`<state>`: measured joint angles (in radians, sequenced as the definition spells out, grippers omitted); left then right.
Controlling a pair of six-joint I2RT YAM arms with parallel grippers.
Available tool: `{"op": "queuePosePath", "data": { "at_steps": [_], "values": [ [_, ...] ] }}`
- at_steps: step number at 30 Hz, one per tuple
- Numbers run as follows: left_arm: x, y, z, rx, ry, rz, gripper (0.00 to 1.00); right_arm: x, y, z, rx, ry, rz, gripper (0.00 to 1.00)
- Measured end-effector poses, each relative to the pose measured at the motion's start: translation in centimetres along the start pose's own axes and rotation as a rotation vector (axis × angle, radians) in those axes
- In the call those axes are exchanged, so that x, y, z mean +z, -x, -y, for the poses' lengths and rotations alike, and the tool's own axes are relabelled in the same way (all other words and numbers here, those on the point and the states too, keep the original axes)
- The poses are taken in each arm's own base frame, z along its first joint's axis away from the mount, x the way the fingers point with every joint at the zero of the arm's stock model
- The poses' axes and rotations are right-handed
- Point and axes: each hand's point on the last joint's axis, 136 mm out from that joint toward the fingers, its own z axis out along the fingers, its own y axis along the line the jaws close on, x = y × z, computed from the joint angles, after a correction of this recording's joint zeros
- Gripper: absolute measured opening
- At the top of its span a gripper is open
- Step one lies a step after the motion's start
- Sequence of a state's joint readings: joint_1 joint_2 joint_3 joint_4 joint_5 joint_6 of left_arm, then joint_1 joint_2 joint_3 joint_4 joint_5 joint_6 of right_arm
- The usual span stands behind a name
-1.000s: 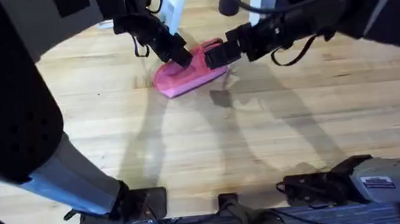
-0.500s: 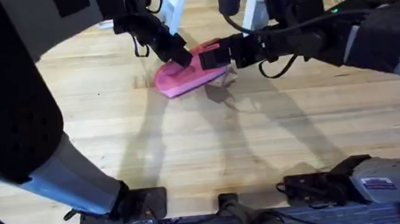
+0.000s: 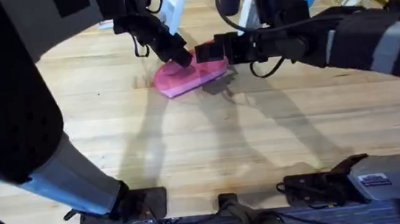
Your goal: Unzip the bag, pick up the pens from the table one at a time and place them inside, then zip the bag closed.
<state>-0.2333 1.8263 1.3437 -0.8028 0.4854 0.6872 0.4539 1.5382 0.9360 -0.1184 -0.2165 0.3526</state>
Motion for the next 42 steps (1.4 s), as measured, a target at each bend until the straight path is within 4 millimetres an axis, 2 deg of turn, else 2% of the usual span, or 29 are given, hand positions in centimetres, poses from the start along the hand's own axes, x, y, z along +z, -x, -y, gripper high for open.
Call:
{"op": "queuePosePath", "data": {
  "at_steps": [4,12,16,21,28,34,40,42],
  "values": [
    [0.0,0.0,0.0,0.0,0.0,0.0,0.043,0.8,0.1,0.2,0.035,-0.013,0.01,0.964],
    [0.0,0.0,0.0,0.0,0.0,0.0,0.043,1.3,-0.1,0.0,0.072,-0.065,0.028,0.76],
    [0.0,0.0,0.0,0.0,0.0,0.001,0.043,1.7,0.0,-0.4,0.065,-0.07,0.042,0.716],
    [0.0,0.0,0.0,0.0,0.001,0.0,0.043,2.9,-0.5,0.1,0.071,-0.094,0.035,0.669],
    [0.0,0.0,-0.1,0.002,0.005,0.0,0.043,3.2,-0.2,0.3,0.084,-0.106,0.056,0.631],
    [0.0,0.0,-0.2,0.001,0.008,-0.002,0.043,3.5,-0.3,1.2,0.09,-0.15,0.062,0.24],
    [0.0,0.0,-0.2,0.001,0.009,-0.003,0.043,3.6,-0.3,1.2,0.093,-0.151,0.062,0.215],
    [0.0,0.0,-0.2,0.001,0.009,-0.002,0.043,3.6,-0.3,1.2,0.094,-0.151,0.063,0.18]
  ]
}}
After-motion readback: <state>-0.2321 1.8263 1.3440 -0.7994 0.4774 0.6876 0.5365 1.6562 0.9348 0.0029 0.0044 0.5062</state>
